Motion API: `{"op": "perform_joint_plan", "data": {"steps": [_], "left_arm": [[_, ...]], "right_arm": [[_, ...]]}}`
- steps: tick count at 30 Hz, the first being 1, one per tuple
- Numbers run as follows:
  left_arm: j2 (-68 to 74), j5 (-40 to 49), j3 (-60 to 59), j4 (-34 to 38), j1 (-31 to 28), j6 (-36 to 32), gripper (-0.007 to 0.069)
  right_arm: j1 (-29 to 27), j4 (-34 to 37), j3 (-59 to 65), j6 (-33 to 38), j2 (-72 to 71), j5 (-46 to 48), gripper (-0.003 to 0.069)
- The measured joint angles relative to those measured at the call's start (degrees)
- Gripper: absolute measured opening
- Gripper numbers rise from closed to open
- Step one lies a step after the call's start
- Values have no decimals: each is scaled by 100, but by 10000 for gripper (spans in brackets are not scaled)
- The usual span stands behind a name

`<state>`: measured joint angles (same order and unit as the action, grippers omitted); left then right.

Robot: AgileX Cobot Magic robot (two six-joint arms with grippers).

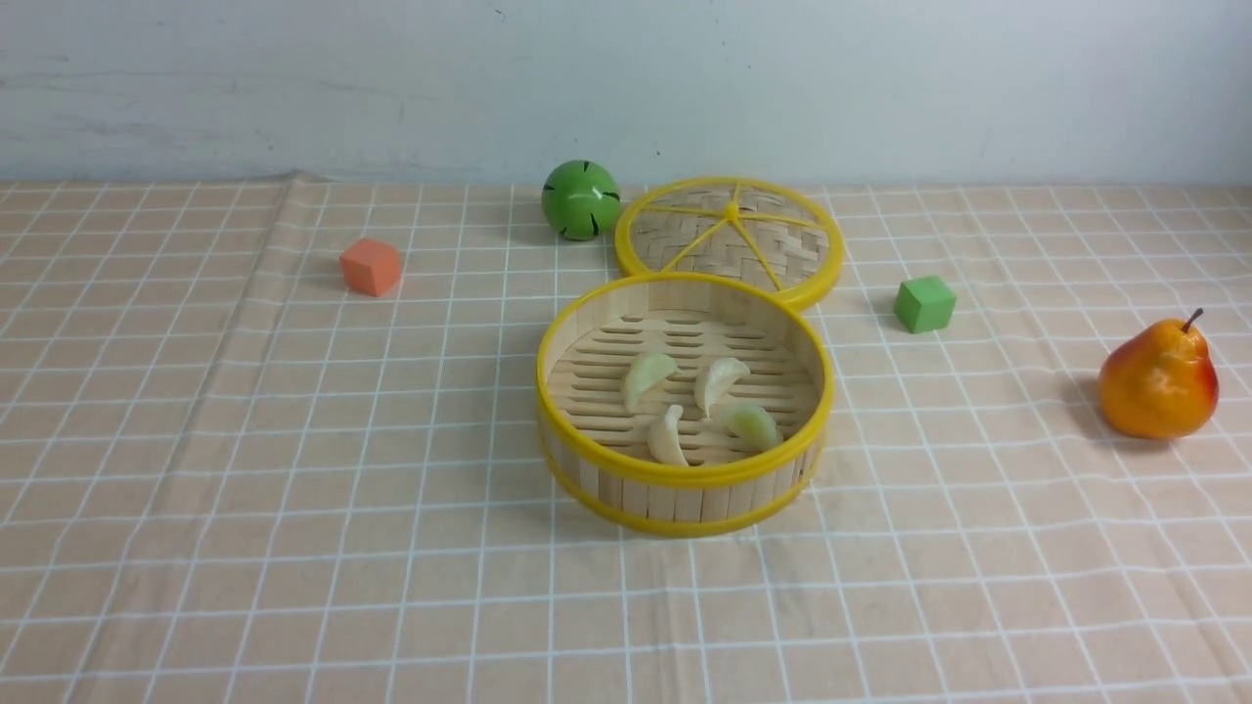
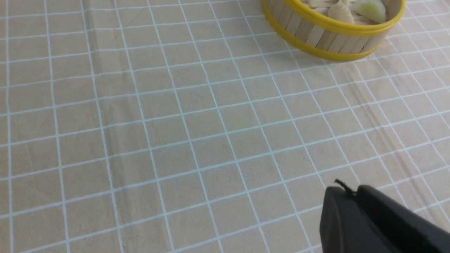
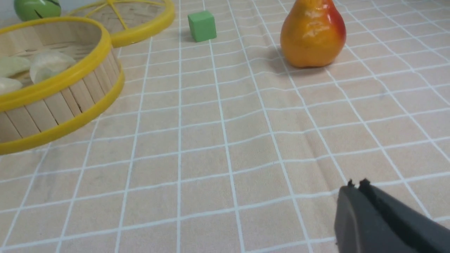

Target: Put the dumplings into the steamer on the table with the brown tablecloth.

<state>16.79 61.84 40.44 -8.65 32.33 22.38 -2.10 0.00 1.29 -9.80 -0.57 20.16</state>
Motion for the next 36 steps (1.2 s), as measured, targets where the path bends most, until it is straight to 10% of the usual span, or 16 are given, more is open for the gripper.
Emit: {"op": "perform_joint_plan", "data": {"steps": [36], "left_arm": [[0,20,0,129,0,0,74]], "right_arm": [[0,68,-47,-18,0,233,-1]]}}
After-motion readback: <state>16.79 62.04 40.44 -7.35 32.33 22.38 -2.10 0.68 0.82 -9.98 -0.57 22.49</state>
